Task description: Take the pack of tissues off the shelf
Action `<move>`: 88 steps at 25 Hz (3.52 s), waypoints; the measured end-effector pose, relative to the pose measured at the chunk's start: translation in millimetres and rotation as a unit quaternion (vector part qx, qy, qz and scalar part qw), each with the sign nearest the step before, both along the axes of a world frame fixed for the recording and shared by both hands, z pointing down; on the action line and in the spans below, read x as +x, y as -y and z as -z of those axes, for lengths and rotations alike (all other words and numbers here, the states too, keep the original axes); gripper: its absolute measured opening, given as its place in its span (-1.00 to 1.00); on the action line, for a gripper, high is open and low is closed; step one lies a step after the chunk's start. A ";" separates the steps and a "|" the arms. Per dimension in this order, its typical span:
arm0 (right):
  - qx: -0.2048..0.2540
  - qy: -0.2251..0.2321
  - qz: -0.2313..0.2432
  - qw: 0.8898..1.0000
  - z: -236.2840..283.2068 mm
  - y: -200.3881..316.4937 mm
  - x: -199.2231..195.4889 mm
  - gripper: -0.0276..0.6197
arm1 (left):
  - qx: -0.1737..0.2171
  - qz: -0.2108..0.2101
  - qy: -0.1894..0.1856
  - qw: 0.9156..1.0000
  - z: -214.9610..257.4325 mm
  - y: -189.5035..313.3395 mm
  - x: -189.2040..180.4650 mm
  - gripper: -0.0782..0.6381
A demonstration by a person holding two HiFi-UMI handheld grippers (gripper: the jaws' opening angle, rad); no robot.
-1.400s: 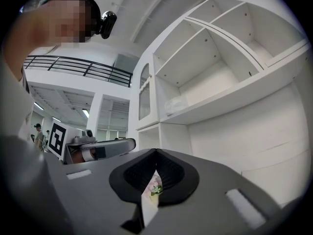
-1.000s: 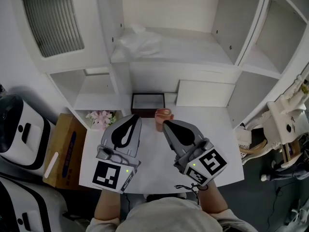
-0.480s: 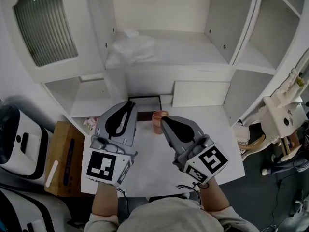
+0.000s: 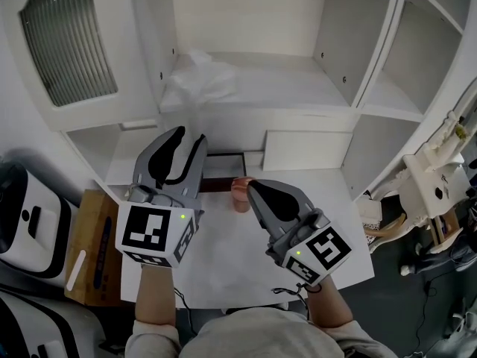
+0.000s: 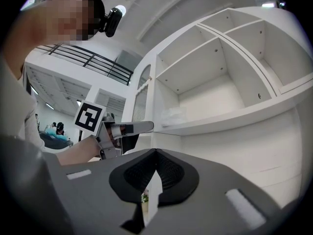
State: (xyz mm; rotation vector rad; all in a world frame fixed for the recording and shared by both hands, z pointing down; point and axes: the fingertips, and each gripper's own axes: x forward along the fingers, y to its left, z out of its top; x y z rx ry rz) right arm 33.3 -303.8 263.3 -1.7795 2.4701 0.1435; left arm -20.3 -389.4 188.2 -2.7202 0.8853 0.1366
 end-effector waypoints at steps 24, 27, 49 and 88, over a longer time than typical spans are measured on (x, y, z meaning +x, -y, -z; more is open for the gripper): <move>0.002 -0.001 -0.018 1.000 5.3 2.2 36.1 -0.91 | 0.025 0.066 0.031 0.997 26.4 62.9 30.8 -0.37; 0.003 0.000 -0.018 1.000 5.3 1.8 37.8 -0.91 | 0.035 0.070 0.031 0.996 26.6 62.1 31.1 -0.51; 0.004 0.009 0.035 0.999 2.2 -3.7 25.4 -0.91 | 0.069 0.095 -0.023 0.993 42.8 0.7 -11.9 -0.63; -0.023 0.018 0.161 0.987 -22.5 -21.1 -29.7 -0.91 | -0.018 0.198 -0.030 0.980 -56.4 -86.4 -90.1 -0.64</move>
